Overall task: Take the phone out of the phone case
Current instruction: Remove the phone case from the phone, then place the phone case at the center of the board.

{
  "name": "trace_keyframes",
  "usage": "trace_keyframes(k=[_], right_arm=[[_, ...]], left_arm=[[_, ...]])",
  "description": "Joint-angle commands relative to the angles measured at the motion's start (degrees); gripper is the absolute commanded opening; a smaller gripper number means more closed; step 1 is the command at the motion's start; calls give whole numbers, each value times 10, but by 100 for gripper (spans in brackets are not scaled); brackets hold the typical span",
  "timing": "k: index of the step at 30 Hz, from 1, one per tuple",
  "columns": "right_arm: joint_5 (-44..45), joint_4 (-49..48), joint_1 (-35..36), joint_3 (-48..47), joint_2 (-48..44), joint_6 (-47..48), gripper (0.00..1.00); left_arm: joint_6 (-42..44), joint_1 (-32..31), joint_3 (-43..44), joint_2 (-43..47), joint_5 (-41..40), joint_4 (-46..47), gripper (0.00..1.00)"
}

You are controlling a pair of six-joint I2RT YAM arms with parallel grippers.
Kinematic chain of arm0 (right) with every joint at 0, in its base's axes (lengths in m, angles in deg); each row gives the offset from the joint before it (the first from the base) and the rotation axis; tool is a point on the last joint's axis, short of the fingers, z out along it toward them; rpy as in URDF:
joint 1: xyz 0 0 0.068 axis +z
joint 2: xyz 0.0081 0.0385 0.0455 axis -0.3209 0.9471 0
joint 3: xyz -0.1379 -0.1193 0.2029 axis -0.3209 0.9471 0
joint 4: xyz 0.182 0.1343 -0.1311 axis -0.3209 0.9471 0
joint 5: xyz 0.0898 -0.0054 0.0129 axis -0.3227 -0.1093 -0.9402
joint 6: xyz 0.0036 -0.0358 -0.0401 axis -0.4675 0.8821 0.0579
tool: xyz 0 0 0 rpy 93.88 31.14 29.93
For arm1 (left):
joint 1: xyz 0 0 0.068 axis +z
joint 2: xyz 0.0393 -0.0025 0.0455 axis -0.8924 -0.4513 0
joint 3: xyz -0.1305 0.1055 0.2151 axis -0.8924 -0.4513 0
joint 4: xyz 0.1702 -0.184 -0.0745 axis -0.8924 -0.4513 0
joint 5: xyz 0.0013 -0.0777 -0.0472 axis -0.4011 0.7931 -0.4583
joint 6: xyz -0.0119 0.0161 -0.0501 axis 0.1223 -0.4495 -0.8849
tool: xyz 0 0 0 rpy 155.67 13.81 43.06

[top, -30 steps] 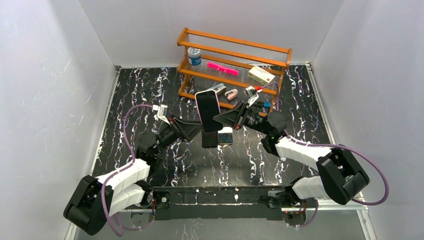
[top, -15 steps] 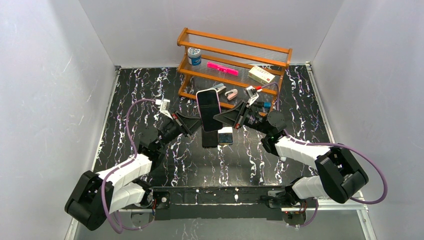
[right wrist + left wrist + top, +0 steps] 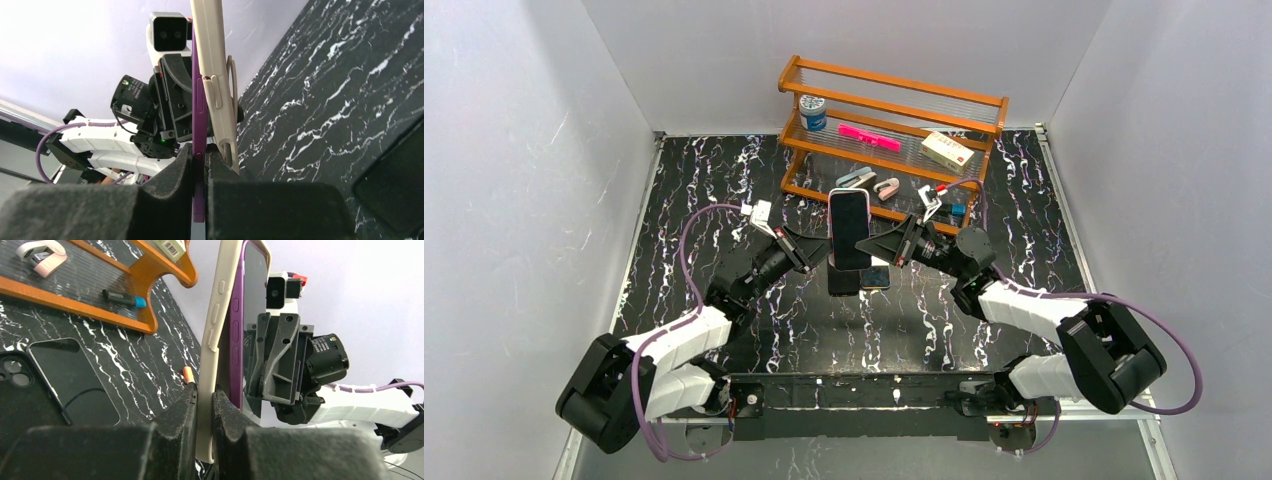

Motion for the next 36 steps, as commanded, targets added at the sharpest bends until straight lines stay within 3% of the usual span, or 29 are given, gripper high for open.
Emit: trace_keyframes(k=[1,15,21,24,28,36], right_arm=[[-83,38,10,29,-30,16,1],[-77,72,32,39,-28,33,1],[18,351,-3,-3,-127,202,1],[54,428,-48,0,-162,242,1],[74,465,-109,12,-166,264,1],[110,418,-161,20,-82,279,1]], left_arm=[[6,14,28,9,-117,33,0],[24,13,22,10,-127,27,0],[107,14,20,87,-168,-189,0],[132,14,32,105,-205,-310,0],[147,20,50,82,-212,-418,0],[156,28,69,-1,-219,-462,0]])
